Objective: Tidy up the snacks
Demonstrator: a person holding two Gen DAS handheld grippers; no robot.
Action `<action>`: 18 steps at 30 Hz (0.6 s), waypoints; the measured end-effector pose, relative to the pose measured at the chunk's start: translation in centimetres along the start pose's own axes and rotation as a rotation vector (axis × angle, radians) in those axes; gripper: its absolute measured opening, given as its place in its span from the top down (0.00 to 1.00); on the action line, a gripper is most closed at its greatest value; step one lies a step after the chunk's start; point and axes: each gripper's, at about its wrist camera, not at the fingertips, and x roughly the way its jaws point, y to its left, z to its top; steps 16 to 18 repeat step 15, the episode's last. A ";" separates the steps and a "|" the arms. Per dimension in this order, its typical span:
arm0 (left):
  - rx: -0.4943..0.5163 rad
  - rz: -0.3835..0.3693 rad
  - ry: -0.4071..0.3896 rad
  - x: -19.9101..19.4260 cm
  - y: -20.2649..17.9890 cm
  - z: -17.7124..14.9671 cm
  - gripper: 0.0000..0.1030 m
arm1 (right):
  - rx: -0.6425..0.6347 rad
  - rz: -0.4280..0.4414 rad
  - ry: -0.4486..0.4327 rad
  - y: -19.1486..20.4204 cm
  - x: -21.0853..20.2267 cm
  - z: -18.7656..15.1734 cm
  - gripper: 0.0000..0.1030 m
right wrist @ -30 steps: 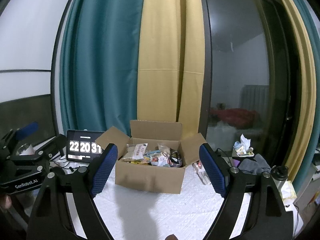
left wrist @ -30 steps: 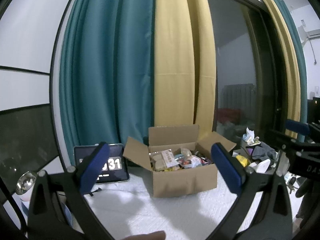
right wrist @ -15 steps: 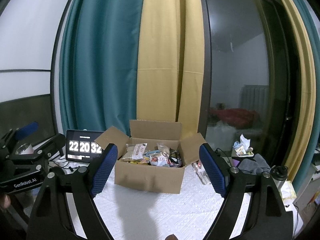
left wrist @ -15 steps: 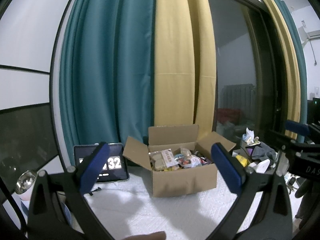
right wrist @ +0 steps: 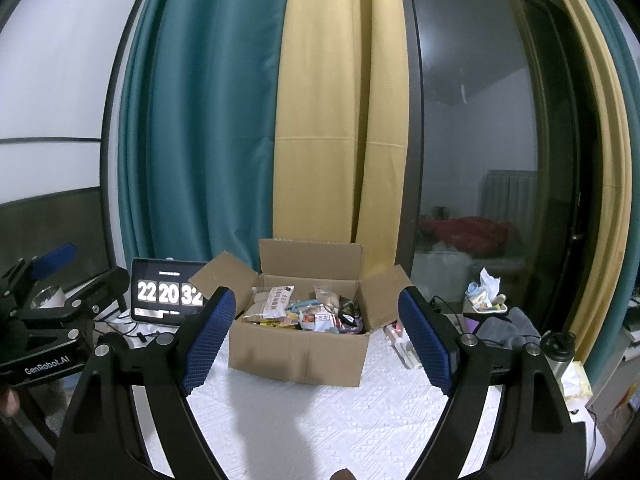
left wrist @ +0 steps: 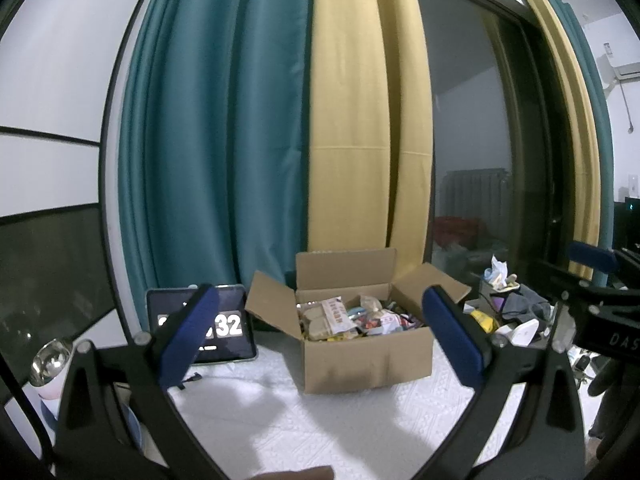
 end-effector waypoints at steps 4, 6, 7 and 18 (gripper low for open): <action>-0.001 0.002 -0.002 -0.1 -0.1 0.0 0.01 | 0.003 0.001 0.001 0.0 0.1 0.0 0.17; -0.001 0.002 0.001 0.0 0.0 0.0 0.01 | 0.000 0.000 0.000 0.0 0.2 0.0 0.17; -0.001 0.002 0.001 0.0 0.0 0.0 0.01 | 0.001 0.002 0.001 -0.1 0.1 0.0 0.17; -0.001 0.003 0.001 -0.1 -0.2 -0.1 0.01 | 0.001 0.002 0.003 0.0 0.2 0.0 0.17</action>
